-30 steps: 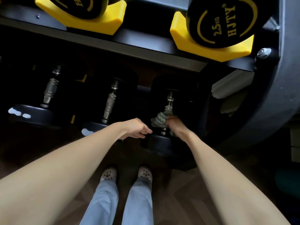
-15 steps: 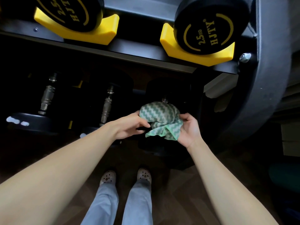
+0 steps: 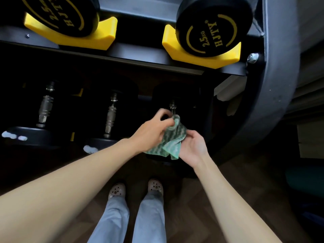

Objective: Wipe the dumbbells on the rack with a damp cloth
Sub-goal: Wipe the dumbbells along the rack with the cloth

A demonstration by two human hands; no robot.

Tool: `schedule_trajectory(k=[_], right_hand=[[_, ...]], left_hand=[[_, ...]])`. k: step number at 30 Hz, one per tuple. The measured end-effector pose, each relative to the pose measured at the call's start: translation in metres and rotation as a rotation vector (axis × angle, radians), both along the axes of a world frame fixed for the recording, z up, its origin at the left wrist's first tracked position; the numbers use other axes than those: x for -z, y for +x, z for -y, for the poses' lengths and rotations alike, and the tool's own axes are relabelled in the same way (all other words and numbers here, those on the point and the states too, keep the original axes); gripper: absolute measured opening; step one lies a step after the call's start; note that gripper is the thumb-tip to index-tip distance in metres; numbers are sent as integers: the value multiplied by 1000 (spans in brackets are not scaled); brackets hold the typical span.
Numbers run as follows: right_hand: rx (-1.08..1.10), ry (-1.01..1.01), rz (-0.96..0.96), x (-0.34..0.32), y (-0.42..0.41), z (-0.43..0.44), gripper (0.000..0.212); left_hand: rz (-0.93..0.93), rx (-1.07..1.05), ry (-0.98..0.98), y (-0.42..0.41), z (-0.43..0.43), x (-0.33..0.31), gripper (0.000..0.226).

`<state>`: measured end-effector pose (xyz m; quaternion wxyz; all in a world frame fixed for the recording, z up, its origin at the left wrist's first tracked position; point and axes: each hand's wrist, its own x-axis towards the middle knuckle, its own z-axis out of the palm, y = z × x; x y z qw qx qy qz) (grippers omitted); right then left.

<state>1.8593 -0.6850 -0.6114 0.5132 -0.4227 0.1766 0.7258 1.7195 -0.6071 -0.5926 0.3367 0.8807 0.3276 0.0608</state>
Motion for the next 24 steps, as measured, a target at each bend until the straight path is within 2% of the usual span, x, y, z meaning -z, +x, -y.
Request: schedule_trajectory(k=[3,5,9,11,13,16,17,19,22,24], right_hand=[[15,100,-95,-1,2,5,74],[-21,102,-79,-4,2,7,83],[-21,-40,47,3,5,11,44],[7,-122,79,8,9,12,37],[41,-139,174,11,15,7,34],[5,-146,565,15,24,-12,34],[-62,-159,721,15,26,-20,37],[-245,-151,1036,24,29,-35,40],[-518,-68,1478,46,27,-52,34],[-584,-17,1575,61,25,-57,29]], left_hand=[[-74,311,214,-2,8,-3,35],[-103,471,289,-4,10,-4,41],[-117,719,310,-3,16,1,42],[-116,680,289,-2,15,-5,41],[-91,539,287,-5,10,-6,35],[-228,296,220,-8,5,3,29],[-357,213,171,-10,4,11,33],[-616,127,-84,-13,2,24,40],[-594,-3,-368,-19,-2,39,46],[-543,-69,-423,-20,-4,43,45]])
